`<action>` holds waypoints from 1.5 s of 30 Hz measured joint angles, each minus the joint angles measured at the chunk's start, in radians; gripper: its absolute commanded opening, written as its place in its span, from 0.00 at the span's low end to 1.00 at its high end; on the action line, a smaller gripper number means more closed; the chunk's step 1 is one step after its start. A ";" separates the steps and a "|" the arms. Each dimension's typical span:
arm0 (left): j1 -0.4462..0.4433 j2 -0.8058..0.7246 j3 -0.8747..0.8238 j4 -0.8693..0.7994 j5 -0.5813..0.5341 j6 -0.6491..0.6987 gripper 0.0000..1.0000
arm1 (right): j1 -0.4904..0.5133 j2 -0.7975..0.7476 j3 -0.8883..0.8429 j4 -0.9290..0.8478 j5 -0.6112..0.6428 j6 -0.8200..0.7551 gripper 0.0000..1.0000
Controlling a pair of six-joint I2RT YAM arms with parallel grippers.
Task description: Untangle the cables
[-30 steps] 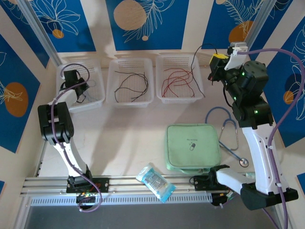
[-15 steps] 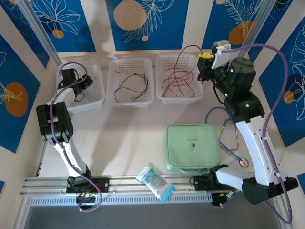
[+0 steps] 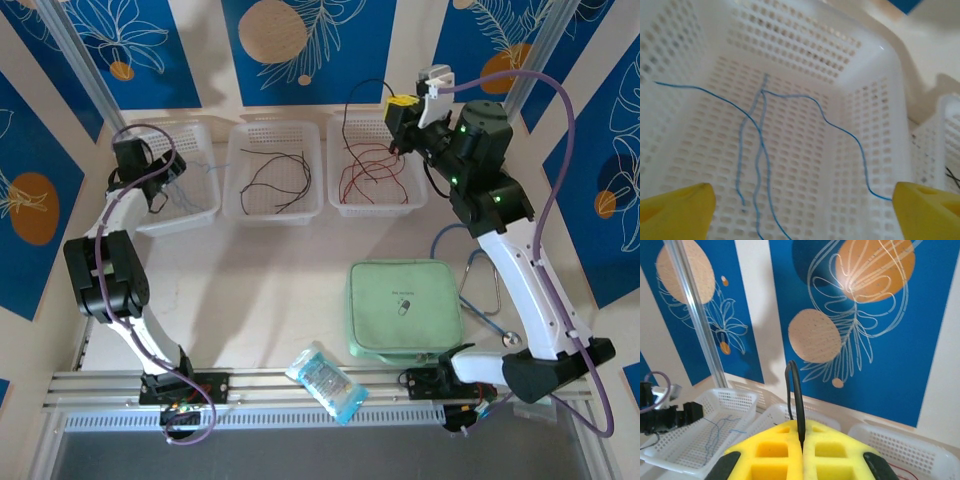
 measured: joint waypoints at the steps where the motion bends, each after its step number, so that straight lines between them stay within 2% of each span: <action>1: 0.000 0.003 0.006 -0.004 0.033 0.005 0.82 | 0.008 0.010 0.012 0.007 -0.004 0.000 0.00; 9: -0.003 0.108 0.119 -0.063 0.245 -0.020 0.79 | 0.052 0.074 0.078 0.026 -0.014 -0.002 0.00; 13: -0.003 0.184 0.140 -0.055 0.350 -0.129 0.69 | 0.063 0.086 0.082 0.026 -0.012 -0.010 0.00; 16: -0.003 0.235 0.139 -0.036 0.404 -0.232 0.68 | 0.068 0.088 0.082 0.024 -0.010 -0.023 0.00; 20: -0.003 0.247 0.122 0.017 0.433 -0.344 0.68 | 0.072 0.088 0.082 0.021 -0.008 -0.037 0.00; 25: -0.003 0.248 0.068 0.168 0.476 -0.504 0.61 | 0.072 0.086 0.082 0.021 0.000 -0.050 0.00; 28: -0.003 0.252 0.061 0.200 0.484 -0.554 0.60 | 0.072 0.074 0.074 0.023 0.018 -0.057 0.00; 35: -0.003 0.252 0.059 0.237 0.494 -0.608 0.60 | 0.072 0.027 0.041 0.033 0.056 -0.076 0.00; 45: -0.006 0.254 0.050 0.236 0.496 -0.611 0.58 | 0.072 0.016 0.035 0.057 0.083 -0.090 0.00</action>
